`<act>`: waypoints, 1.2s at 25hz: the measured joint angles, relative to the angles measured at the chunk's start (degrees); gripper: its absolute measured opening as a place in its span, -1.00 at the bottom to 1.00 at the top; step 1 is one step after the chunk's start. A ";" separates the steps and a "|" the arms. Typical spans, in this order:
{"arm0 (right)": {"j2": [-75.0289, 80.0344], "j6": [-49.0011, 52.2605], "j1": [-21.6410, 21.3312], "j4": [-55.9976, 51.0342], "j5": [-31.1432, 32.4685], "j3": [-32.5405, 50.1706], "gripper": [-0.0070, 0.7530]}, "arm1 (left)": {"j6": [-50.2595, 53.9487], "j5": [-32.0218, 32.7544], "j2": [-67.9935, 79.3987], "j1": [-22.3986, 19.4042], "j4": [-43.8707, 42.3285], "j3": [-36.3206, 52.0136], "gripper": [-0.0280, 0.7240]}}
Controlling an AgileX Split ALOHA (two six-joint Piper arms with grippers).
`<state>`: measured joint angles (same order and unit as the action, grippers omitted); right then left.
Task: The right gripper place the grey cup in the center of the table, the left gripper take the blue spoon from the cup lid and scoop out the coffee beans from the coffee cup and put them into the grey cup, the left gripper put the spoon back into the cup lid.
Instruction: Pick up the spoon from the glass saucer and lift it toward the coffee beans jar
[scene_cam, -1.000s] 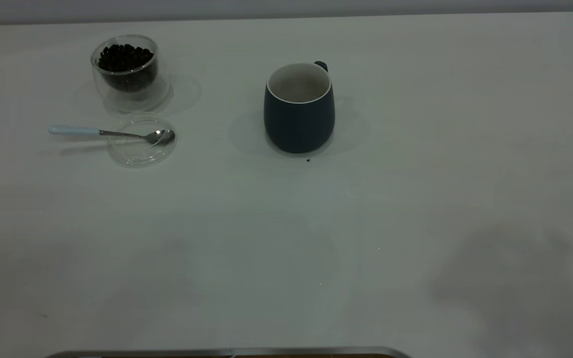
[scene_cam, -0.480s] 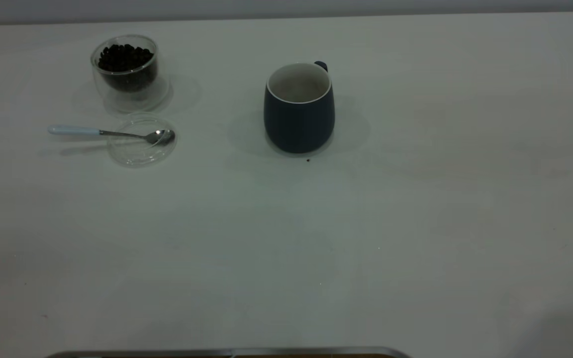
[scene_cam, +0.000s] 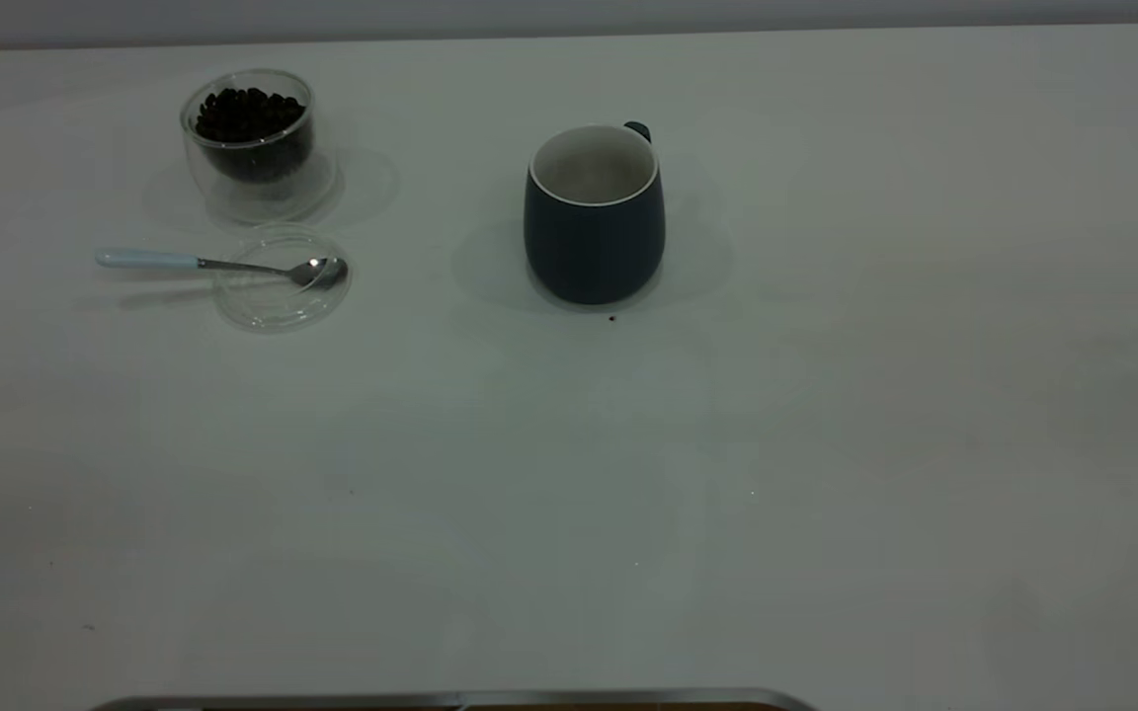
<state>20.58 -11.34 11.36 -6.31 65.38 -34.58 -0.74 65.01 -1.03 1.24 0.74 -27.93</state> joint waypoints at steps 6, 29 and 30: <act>-11.54 0.00 -6.86 0.21 -0.71 4.28 0.57 | 0.00 0.00 0.00 0.00 0.00 0.00 0.64; -20.96 -0.25 -9.84 -1.54 0.03 6.01 0.57 | 0.00 0.05 0.00 0.00 0.00 0.00 0.64; -20.96 -0.33 -9.84 -1.54 0.23 6.01 0.57 | 0.00 0.05 0.00 0.00 0.00 0.00 0.64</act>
<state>-0.38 -11.67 1.51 -7.86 65.61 -28.58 -0.74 65.06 -1.03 1.24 0.74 -27.93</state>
